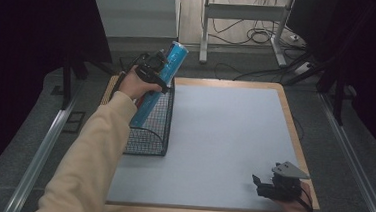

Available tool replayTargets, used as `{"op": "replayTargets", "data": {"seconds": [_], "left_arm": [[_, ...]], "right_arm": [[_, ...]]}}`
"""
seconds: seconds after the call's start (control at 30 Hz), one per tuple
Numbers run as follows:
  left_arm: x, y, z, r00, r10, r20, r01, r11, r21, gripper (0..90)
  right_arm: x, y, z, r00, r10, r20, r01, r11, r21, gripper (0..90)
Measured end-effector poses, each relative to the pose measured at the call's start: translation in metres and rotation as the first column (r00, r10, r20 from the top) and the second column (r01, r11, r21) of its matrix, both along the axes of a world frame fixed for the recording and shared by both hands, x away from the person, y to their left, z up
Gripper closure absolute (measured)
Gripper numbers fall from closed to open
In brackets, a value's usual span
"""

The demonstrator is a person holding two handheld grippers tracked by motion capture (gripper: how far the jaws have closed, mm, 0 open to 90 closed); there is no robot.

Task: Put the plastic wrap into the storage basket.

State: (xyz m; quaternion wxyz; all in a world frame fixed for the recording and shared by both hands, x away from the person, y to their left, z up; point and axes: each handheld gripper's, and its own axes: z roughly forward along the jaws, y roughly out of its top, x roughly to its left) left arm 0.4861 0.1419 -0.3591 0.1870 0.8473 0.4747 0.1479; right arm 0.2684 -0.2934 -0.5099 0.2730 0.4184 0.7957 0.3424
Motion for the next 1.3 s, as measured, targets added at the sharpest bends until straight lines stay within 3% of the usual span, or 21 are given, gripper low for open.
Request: {"op": "replayTargets", "data": {"seconds": [0.33,0.63,1.3], "left_arm": [[0.014,0.001,-0.021,0.9995,0.007,-0.029,-0.005,0.999,0.045,32.0],[0.03,0.0,-0.045,0.9981,0.02,-0.058,-0.017,0.9987,0.049,32.0],[0.048,0.001,-0.068,0.9942,0.034,-0.102,-0.023,0.9948,0.1,31.9]], "right_arm": [[0.0,0.0,0.001,1.0,-0.001,0.002,0.001,1.0,0.0,9.8],[0.0,0.001,0.001,1.0,0.006,0.007,-0.006,1.0,-0.002,9.8],[0.0,0.001,0.001,1.0,0.005,0.008,-0.005,1.0,-0.002,9.8]]}}
